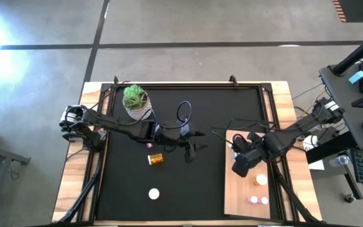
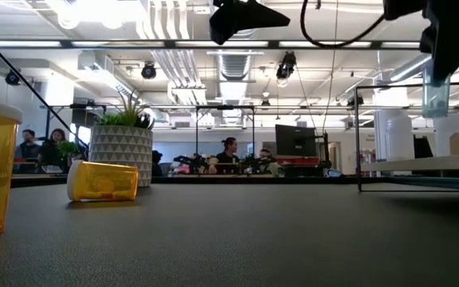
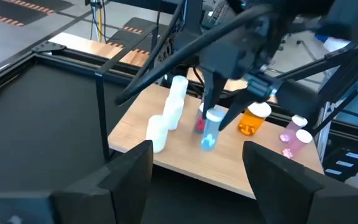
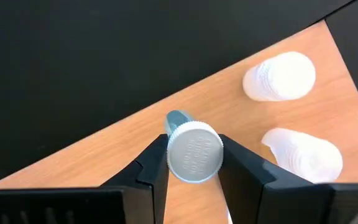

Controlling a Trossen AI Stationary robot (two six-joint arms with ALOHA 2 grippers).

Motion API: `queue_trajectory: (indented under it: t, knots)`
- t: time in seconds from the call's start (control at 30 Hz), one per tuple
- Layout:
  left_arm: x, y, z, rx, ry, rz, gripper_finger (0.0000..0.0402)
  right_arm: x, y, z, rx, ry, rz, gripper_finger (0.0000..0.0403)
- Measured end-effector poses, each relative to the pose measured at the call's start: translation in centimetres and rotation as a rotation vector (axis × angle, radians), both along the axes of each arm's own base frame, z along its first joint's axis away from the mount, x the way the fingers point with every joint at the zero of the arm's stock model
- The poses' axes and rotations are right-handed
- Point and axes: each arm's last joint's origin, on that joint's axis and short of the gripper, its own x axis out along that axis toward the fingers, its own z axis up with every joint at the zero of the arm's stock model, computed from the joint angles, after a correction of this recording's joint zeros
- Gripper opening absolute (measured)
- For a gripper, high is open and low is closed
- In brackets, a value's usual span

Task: Pick and place medicine bottles onto shelf by color
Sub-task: Put the blue pill bottle on the shelf aligned with the other blue pill bottles

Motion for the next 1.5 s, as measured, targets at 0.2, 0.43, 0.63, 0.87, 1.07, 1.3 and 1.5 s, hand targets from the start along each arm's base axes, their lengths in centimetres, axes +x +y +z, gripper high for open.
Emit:
queue_trajectory:
  t: [0.2, 0.43, 0.63, 0.87, 1.07, 1.3, 1.5]
  knots:
    - [0.0, -0.1, 0.0, 0.0, 0.0, -0.002, 0.0233, -0.5, -0.2, -1.8, 0.003, 0.048, -0.033, 0.0109]
    - [0.0, -0.1, 0.0, -0.021, -0.002, 0.004, 0.0233, -0.4, -0.1, -3.0, 0.032, 0.048, -0.049, 0.0109]
    - [0.0, -0.1, 0.0, -0.021, 0.0, 0.004, 0.0233, -0.4, -0.1, -3.2, 0.035, 0.045, -0.05, 0.0109]
    - [0.0, -0.1, -0.1, -0.021, 0.001, 0.003, 0.0233, -0.2, -0.1, -3.7, 0.027, 0.063, -0.069, 0.0109]
    - [0.0, -0.1, -0.1, -0.02, 0.002, 0.003, 0.0233, 0.2, 0.1, -4.4, 0.003, 0.091, -0.069, 0.0109]
    - [-0.1, -0.1, -0.4, -0.018, 0.014, 0.003, 0.0233, 0.8, 0.4, -4.2, -0.038, 0.117, -0.055, 0.0109]
    - [-0.1, -0.1, -0.6, -0.018, 0.018, 0.003, 0.0233, 1.0, 0.5, -4.2, -0.066, 0.151, -0.047, 0.0109]
